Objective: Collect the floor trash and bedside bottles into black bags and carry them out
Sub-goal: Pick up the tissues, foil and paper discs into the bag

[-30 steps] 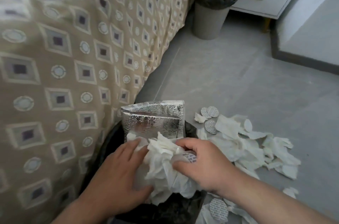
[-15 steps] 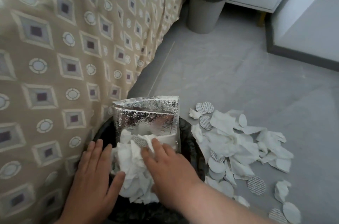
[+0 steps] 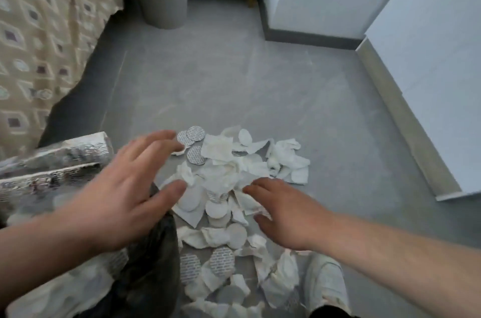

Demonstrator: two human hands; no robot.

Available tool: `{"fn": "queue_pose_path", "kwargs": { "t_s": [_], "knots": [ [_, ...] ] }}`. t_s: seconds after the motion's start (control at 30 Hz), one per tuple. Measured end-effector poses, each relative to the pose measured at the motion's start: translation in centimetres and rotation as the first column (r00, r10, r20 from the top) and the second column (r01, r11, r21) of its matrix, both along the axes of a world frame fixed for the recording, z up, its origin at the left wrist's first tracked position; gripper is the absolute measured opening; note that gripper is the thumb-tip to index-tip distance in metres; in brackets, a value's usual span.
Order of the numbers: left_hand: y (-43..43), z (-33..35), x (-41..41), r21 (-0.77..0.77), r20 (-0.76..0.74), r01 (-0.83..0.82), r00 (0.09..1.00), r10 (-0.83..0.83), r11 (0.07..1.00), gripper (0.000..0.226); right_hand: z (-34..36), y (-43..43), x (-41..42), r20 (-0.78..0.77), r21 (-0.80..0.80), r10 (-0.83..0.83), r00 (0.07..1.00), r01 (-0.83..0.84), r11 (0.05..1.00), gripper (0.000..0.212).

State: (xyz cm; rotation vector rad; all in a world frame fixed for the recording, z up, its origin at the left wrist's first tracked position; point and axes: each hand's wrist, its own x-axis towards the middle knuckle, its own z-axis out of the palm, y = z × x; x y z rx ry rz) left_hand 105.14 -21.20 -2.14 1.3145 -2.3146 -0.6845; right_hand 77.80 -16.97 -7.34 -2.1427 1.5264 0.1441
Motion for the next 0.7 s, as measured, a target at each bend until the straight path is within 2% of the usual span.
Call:
{"fn": "queue_pose_path", "kwargs": {
  "t_s": [0.03,0.07,0.13,0.23,0.3,0.4,0.5,0.6,0.7],
  "knots": [
    [-1.0,-0.3,-2.8,0.065,0.045,0.042,0.998,-0.045,0.997,0.069,-1.3,-0.1,-2.8,-0.04,0.045,-0.116,0.992,0.118,0.992,0.056],
    [-1.9,-1.4,-5.3,0.128,0.157,0.104,0.98,-0.123,0.986,0.067,-2.7,-0.2,-5.4,-0.075,0.085,-0.236,0.969,0.242,0.967,0.055],
    [-4.1,-4.9,-9.6,0.251,0.325,0.142,0.919,-0.222,0.957,0.065,-5.2,-0.3,-9.6,-0.127,0.136,-0.449,0.885,0.463,0.876,0.051],
    [-6.8,-10.1,-13.9,0.344,0.395,0.116,0.882,-0.256,0.932,0.074,-8.5,-0.3,-13.9,-0.179,0.17,-0.636,0.751,0.66,0.732,0.05],
    [-7.7,-14.0,-15.4,0.338,0.473,0.061,0.852,-0.225,0.939,0.085,-10.3,0.3,-15.5,-0.232,0.203,-0.647,0.726,0.687,0.698,0.053],
    [-6.8,-18.5,-15.5,0.295,0.696,-0.003,0.686,-0.212,0.956,0.11,-12.7,1.3,-16.3,-0.271,0.25,-0.593,0.758,0.651,0.717,0.061],
    [-5.3,-21.8,-15.2,0.397,0.727,-0.068,0.632,-0.269,0.915,0.124,-14.3,1.8,-16.2,-0.273,0.25,-0.527,0.805,0.588,0.769,0.076],
    [-4.3,-23.6,-15.0,0.485,0.676,-0.061,0.659,-0.33,0.872,0.114,-15.6,1.7,-15.2,-0.26,0.309,-0.495,0.829,0.557,0.771,0.099],
    [-4.0,-23.9,-14.7,0.44,0.658,-0.052,0.698,-0.282,0.896,0.081,-16.6,1.4,-13.8,-0.336,0.336,-0.405,0.85,0.51,0.792,0.107]
  ]
}}
